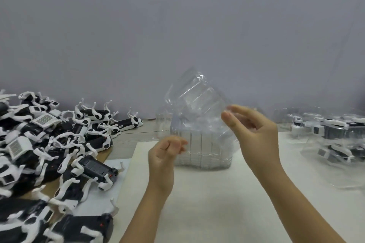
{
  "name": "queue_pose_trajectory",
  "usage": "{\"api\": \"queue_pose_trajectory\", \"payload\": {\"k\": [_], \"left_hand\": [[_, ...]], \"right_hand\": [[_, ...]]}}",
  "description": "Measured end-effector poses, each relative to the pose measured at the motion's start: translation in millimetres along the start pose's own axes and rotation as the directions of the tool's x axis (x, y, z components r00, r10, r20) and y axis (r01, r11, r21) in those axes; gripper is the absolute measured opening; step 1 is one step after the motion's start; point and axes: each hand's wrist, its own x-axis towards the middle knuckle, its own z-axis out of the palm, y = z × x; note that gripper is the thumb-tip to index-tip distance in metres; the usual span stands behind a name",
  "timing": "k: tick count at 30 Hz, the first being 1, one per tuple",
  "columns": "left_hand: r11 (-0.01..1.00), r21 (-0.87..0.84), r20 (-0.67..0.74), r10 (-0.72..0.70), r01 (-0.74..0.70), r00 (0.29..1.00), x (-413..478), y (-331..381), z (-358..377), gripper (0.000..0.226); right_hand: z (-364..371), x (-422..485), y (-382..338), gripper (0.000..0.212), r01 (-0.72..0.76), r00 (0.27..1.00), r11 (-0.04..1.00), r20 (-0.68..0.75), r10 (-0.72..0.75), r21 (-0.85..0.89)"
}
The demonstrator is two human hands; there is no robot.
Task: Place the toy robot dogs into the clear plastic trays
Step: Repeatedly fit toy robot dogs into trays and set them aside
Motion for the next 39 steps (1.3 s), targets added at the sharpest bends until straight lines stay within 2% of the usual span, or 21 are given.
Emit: {"api": "queue_pose_trajectory", "payload": {"k": [2,3,6,9,12,16,19,22,26,28,30,32,34,36,39], "left_hand": [[0.996,-0.086,0.165,0.018,-0.004,0.986,-6.1,23.2,14.5,0.046],[0.994,-0.109,0.197,0.006,0.016,0.980,-10.2,29.6,20.4,0.046],[0.993,-0.107,0.134,-0.035,0.050,0.990,-18.4,31.9,31.4,0.032],[0.991,-0.112,0.066,-0.071,0.078,0.995,-14.2,31.5,28.1,0.036],[0.979,-0.165,0.152,-0.096,0.121,0.984,-8.6,31.9,22.8,0.036],[0.970,-0.215,0.162,-0.077,0.112,0.984,-7.6,37.0,25.7,0.045],[0.971,-0.222,0.165,-0.047,0.084,0.985,-8.8,42.1,28.9,0.039],[0.972,-0.224,0.192,-0.025,0.068,0.981,-9.5,43.5,30.5,0.037],[0.962,-0.266,0.141,-0.021,0.059,0.990,-6.2,38.0,28.1,0.034],[0.941,-0.334,0.080,-0.025,0.050,0.996,-1.1,32.6,22.5,0.035],[0.895,-0.442,0.019,-0.056,0.058,0.998,7.6,30.5,14.3,0.039],[0.831,-0.550,-0.012,-0.104,0.080,0.994,20.3,32.3,7.9,0.042],[0.742,-0.665,-0.011,-0.132,0.091,0.991,35.2,36.5,4.8,0.032],[0.666,-0.741,-0.028,-0.159,0.086,0.987,51.2,39.1,4.9,0.009],[0.630,-0.763,-0.002,-0.224,0.144,0.975,70.3,33.1,15.8,0.014]], "right_hand": [[-0.3,-13.0,2.2,0.026,-0.031,0.999,0.999,-0.030,0.032,0.034],[-0.8,-18.1,3.2,0.023,-0.031,0.999,0.999,-0.039,0.032,0.037],[-4.5,-30.1,7.7,0.019,0.020,0.999,1.000,-0.050,-0.020,-0.006],[-7.7,-35.0,11.7,0.017,0.165,0.982,0.973,-0.062,-0.177,-0.160],[-7.1,-35.1,12.4,0.021,0.336,0.928,0.858,-0.019,-0.373,-0.389],[-8.8,-32.8,7.7,0.025,0.423,0.882,0.787,0.004,-0.472,-0.449],[-15.5,-28.0,0.7,0.021,0.425,0.883,0.808,-0.009,-0.469,-0.408],[-22.1,-22.1,-4.2,0.015,0.361,0.917,0.885,-0.058,-0.394,-0.294],[-38.9,-12.4,-9.0,0.014,0.332,0.897,0.921,-0.234,-0.375,-0.203],[-58.3,-5.5,-11.3,0.027,0.293,0.859,0.938,-0.380,-0.343,-0.186],[-82.0,-4.5,-13.4,0.050,0.189,0.861,0.957,-0.432,-0.269,-0.221],[-104.4,-12.9,-13.2,0.056,0.134,0.905,0.928,-0.338,-0.258,-0.349],[-119.0,-27.7,-9.8,0.042,0.216,0.937,0.824,-0.125,-0.326,-0.524],[-124.7,-46.3,-1.2,0.040,0.383,0.910,0.692,0.123,-0.396,-0.612],[-123.1,-69.4,14.4,0.043,0.533,0.846,0.612,0.375,-0.378,-0.585]]}}
